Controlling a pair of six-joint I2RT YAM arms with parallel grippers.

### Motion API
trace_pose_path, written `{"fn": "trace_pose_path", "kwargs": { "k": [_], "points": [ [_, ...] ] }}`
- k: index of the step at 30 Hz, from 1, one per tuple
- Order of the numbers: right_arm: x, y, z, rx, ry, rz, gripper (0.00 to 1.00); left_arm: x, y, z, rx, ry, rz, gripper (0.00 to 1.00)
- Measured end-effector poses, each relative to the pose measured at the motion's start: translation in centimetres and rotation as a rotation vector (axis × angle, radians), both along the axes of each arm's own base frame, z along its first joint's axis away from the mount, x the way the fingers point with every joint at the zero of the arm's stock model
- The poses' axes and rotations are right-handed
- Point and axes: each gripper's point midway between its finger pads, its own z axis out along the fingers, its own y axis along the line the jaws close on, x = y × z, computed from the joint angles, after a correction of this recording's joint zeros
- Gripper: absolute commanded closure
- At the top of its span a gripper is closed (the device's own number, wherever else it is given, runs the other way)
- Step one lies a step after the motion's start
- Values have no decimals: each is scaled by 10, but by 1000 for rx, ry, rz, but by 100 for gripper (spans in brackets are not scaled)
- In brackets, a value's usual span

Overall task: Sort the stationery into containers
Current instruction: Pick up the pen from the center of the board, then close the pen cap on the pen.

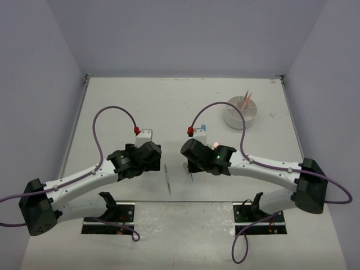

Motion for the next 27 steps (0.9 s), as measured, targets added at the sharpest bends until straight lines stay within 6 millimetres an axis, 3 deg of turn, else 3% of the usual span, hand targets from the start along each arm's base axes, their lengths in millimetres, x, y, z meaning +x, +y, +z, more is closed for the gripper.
{"fn": "trace_pose_path", "kwargs": {
  "k": [2, 5, 11, 18, 27],
  "points": [
    [-2, -2, 20, 68, -34, 8, 100, -1, 4, -11, 7, 26, 12, 20],
    [-7, -8, 33, 131, -65, 21, 100, 4, 2, -17, -13, 38, 22, 31],
    [-13, -16, 21, 123, -56, 34, 100, 14, -12, -29, -44, 60, -6, 55],
    [-16, -15, 17, 122, -46, 52, 100, 15, -10, -56, -15, 119, -13, 59],
    [-16, -13, 17, 132, -50, 65, 100, 20, -17, -65, -33, 129, -28, 62]
  ]
}}
